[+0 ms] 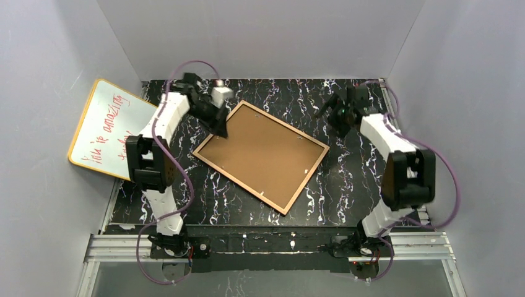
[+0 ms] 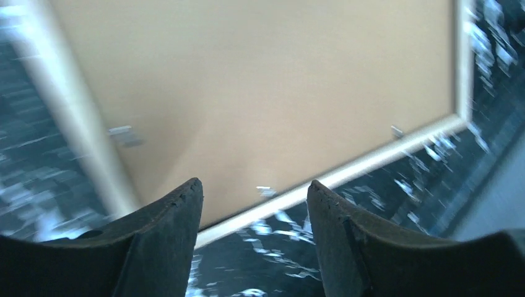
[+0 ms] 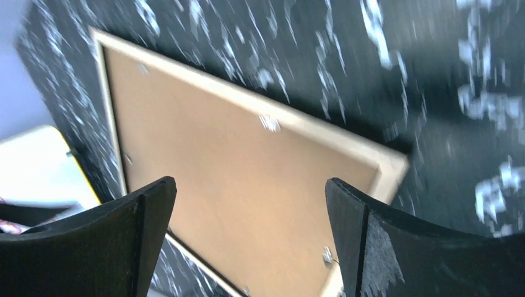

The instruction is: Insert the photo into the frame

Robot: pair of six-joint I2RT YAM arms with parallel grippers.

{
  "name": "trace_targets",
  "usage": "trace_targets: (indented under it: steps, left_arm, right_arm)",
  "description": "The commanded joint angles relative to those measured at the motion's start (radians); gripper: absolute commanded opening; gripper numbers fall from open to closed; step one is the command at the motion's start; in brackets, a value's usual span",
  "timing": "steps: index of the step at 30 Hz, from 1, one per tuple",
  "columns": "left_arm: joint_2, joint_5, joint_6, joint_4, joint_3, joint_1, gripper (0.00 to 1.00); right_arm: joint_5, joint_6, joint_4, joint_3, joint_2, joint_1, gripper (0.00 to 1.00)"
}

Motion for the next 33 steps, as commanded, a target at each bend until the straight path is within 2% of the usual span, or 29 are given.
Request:
trace_targets:
  steps: [1, 5, 10, 15, 25, 29, 33]
  left_arm:
    - [0.092, -0.181, -0.146, 0.181, 0.090, 0.164, 0.57]
    - [0.160, -0.270, -0.222, 0.333, 0.094, 0.257, 0.48]
    - [0.193, -0.283, -0.221, 0.370, 0.008, 0.257, 0.39]
    - [0.204, -0.195, -0.132, 0.305, -0.058, 0.257, 0.30]
    - [0.190, -0.210, -0.106, 0.311, -0.167, 0.259, 0.14]
    - [0.174, -0.155, -0.083, 0.284, -0.199, 0.254, 0.12]
    - [0.137, -0.112, 0.009, 0.202, -0.261, 0.218, 0.12]
  right_arm:
    - [-0.003, 0.015, -0.006, -0.251, -0.172, 0.033, 0.99]
    - [-0.029, 0.037, -0.004, -0.402, -0.310, 0.032, 0.99]
    - [-0.047, 0.069, 0.024, -0.536, -0.395, 0.033, 0.99]
    - [-0.085, 0.098, 0.086, -0.607, -0.397, 0.033, 0.99]
    - [-0.077, 0.189, 0.255, -0.631, -0.287, 0.032, 0.99]
    - [-0.050, 0.179, 0.256, -0.565, -0.209, 0.031, 0.99]
    - [-0.030, 0.158, 0.236, -0.484, -0.143, 0.015, 0.99]
